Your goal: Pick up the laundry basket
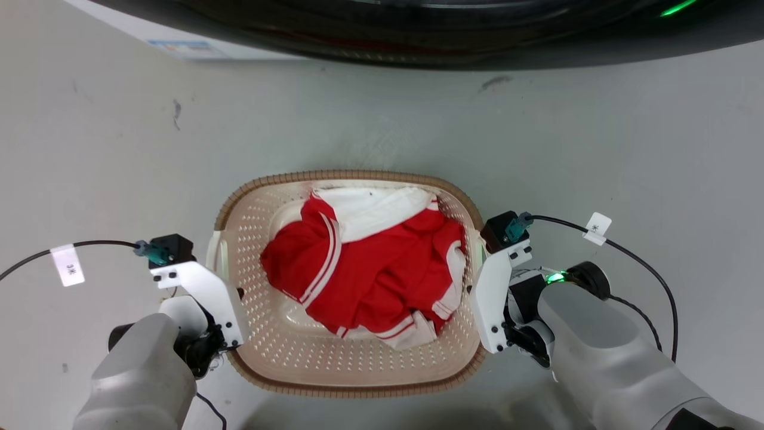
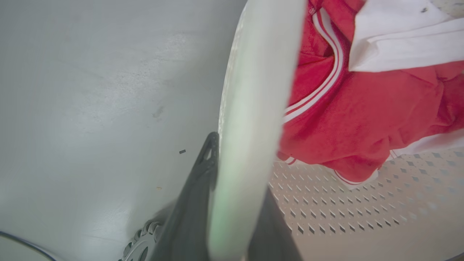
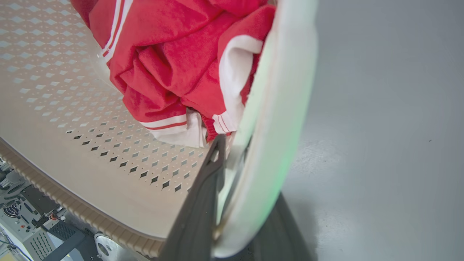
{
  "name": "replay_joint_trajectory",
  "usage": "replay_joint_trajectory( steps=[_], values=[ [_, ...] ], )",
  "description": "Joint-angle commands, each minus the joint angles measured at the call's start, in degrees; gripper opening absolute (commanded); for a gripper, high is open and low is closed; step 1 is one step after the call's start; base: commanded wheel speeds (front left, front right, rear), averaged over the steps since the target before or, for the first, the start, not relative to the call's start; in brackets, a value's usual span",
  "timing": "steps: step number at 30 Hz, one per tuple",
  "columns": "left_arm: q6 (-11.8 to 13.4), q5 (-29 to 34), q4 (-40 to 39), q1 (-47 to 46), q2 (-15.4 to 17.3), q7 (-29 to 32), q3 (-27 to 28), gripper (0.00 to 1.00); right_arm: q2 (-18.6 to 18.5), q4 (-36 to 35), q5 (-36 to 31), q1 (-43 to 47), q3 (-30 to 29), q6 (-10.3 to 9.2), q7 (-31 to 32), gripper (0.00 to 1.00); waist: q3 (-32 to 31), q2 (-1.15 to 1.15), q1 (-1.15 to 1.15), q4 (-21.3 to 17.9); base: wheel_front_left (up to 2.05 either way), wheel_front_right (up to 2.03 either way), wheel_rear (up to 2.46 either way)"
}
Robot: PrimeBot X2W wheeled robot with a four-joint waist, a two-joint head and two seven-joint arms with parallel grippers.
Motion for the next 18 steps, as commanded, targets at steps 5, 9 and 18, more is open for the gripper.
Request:
replay_joint_trajectory(
  steps=[5, 9, 18],
  values=[
    [-0.1, -1.9, -0.2, 0.5, -2.2, 3.6, -2.1, 0.00, 1.3, 0.2, 2.8, 1.1, 1.8, 0.80, 3.5, 0.00, -6.4, 0.00, 0.00, 0.0, 0.00, 0.00, 0.00],
    [-0.1, -2.9, 0.2, 0.3, -3.1, 6.8, -3.6, 0.00, 1.4, 0.6, 5.0, 1.3, 2.8, 0.80, 6.6, 0.00, -10.2, 0.00, 0.00, -0.4, 0.00, 0.00, 0.00],
    [-0.2, -4.8, 0.7, 0.4, -4.2, 12.7, -6.6, 0.00, 1.6, 2.5, 9.3, 1.6, 3.7, 0.81, 10.7, 0.00, -18.6, 0.00, 0.00, -2.4, 0.00, 0.00, 0.00]
  ],
)
